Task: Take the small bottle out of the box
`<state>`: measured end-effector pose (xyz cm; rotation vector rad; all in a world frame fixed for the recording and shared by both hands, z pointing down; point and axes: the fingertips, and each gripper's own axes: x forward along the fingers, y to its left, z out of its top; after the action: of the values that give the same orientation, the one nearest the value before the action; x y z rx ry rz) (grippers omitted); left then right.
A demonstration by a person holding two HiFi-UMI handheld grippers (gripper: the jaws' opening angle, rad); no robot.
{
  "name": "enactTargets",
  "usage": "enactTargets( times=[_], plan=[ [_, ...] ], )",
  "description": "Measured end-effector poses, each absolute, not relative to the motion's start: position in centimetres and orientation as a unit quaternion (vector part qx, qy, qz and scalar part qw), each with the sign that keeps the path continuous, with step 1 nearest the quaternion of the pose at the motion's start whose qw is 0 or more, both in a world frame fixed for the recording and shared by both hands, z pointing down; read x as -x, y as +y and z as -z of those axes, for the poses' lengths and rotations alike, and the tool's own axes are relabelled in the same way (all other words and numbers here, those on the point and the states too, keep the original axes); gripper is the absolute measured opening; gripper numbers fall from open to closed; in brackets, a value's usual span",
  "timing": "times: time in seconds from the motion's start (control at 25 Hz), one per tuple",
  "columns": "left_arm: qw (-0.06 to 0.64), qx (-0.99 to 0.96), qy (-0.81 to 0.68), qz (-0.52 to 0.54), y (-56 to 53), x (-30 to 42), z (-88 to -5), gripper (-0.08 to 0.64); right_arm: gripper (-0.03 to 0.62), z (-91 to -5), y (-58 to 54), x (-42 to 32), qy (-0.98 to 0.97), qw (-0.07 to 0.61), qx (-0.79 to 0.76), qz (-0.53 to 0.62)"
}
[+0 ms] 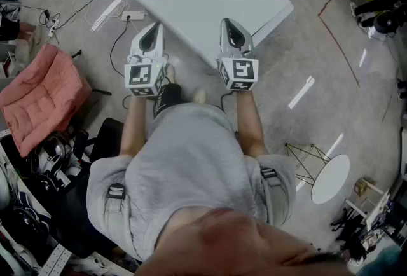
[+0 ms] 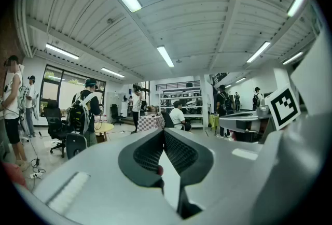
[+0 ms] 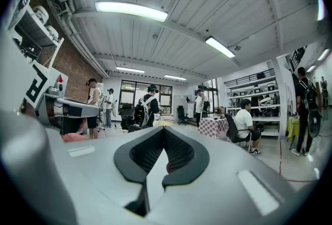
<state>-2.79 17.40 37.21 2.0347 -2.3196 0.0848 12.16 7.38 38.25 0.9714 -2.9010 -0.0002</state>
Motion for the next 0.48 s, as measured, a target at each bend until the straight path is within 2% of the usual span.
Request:
enactTargets(
  times=[0.48],
  plan=[
    [0.042, -0.646, -0.762, -0.020, 16.4, 6.5, -38.0, 0.012, 0.003, -39.0, 6.1, -8.6, -0.951, 0.052, -0.306, -0.005]
  ],
)
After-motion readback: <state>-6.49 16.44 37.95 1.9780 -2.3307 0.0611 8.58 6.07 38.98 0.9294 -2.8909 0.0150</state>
